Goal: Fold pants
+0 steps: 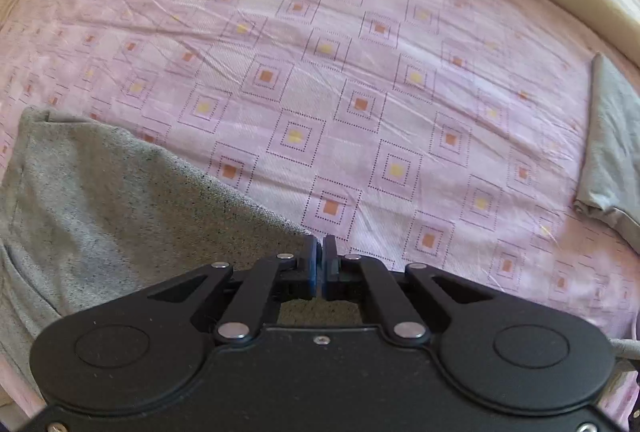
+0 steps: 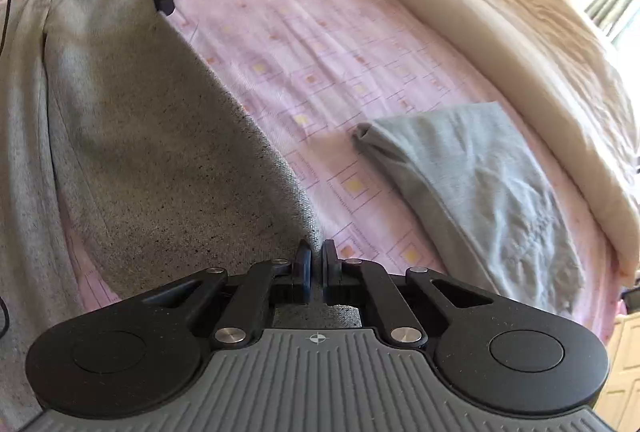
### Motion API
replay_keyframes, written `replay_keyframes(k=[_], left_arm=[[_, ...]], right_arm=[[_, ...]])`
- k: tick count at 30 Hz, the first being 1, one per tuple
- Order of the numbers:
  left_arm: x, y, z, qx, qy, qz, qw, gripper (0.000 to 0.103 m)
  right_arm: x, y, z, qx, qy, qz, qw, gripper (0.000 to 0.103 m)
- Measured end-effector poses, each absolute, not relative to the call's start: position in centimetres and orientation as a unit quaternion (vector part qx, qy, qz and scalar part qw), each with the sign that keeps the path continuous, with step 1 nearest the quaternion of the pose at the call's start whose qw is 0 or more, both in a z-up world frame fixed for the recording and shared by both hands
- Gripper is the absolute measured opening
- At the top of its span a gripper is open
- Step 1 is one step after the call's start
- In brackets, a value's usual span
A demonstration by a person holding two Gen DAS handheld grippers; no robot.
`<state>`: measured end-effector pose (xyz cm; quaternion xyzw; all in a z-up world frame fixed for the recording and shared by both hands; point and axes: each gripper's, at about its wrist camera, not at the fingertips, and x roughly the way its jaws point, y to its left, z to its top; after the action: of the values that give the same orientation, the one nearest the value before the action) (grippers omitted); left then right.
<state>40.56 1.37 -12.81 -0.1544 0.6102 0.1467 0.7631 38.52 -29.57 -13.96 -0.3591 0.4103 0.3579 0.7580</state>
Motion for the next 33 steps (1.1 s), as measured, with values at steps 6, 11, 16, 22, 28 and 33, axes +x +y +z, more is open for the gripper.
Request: replay_keyframes(k=[6, 11, 16, 22, 28, 33], left_arm=[[32.8, 0.7, -5.7, -0.125, 0.554, 0.113, 0.816, 0.003], [24.1, 0.3, -5.2, -0.094, 0.561, 0.087, 0.818, 0.002], [18.5, -0.5, -10.8, -0.075, 0.639, 0.078, 0.762, 0.002], [17.4, -0.6, -12.9, -0.088, 0.665, 0.046, 0.74, 0.017], [20.6, -0.3, -10.7, -0.03, 0.607, 0.036, 0.793, 0.049], [22.4, 0.3, -10.5, -0.03, 0.589, 0.032, 0.807, 0.053]], right_arm=[[30.7, -30.5, -8.8, -0.362, 0.35, 0.335, 0.796, 0.005], [22.4, -30.5, -8.3, -0.359, 0.352, 0.317, 0.804, 0.005], [16.6, -29.6, -12.2, -0.329, 0.424, 0.305, 0.787, 0.005], [13.7, -27.7, -16.8, -0.311, 0.485, 0.27, 0.771, 0.011], [14.0, -29.3, -13.9, -0.182, 0.501, 0.237, 0.812, 0.027], [16.1, -31.1, -11.5, -0.113, 0.459, 0.107, 0.875, 0.036]])
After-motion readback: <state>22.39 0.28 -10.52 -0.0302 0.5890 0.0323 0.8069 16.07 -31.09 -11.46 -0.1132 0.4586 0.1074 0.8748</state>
